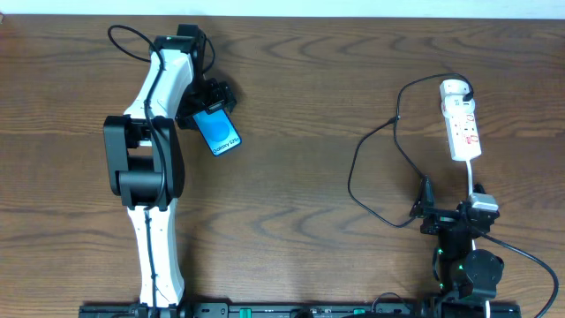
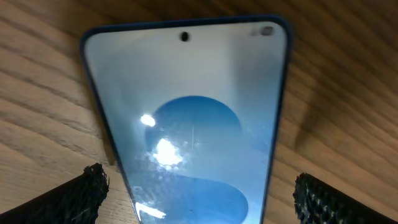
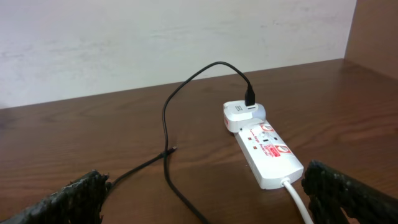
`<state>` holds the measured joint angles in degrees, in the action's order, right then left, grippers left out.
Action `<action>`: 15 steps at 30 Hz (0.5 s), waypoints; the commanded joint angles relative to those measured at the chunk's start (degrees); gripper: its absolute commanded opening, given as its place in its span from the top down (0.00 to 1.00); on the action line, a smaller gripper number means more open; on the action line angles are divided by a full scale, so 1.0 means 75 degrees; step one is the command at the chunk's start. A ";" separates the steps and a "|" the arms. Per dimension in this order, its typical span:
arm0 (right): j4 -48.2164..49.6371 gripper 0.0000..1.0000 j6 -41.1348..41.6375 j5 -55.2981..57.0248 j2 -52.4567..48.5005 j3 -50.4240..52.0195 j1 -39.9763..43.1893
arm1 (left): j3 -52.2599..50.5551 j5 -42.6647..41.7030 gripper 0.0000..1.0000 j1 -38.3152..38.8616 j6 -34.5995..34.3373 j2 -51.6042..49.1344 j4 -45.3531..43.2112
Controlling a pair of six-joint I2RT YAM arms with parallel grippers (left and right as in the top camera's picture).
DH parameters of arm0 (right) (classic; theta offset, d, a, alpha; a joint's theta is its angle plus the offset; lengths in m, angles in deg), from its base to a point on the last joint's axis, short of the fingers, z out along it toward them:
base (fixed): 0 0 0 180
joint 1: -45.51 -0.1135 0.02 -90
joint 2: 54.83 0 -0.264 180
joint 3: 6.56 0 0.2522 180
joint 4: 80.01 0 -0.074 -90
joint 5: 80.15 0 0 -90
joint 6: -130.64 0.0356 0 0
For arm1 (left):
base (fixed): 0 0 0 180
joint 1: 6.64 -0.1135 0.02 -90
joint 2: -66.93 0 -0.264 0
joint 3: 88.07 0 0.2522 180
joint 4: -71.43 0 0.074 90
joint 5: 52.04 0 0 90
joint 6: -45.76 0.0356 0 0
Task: Plug charger to phone and switch on socket
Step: 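Lower the left gripper and grasp the blue phone's bottom edge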
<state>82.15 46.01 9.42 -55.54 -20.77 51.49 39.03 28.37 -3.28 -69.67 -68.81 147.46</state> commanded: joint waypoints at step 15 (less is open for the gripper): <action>-0.0029 0.01 -0.0099 -0.0017 0.0044 0.0020 -0.0067 | -0.1096 0.0338 0.02 0.0189 -0.0428 -0.0122 -0.0734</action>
<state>82.15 46.01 9.42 -55.54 -20.77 51.49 33.11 31.80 -2.58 -72.75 -67.41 142.25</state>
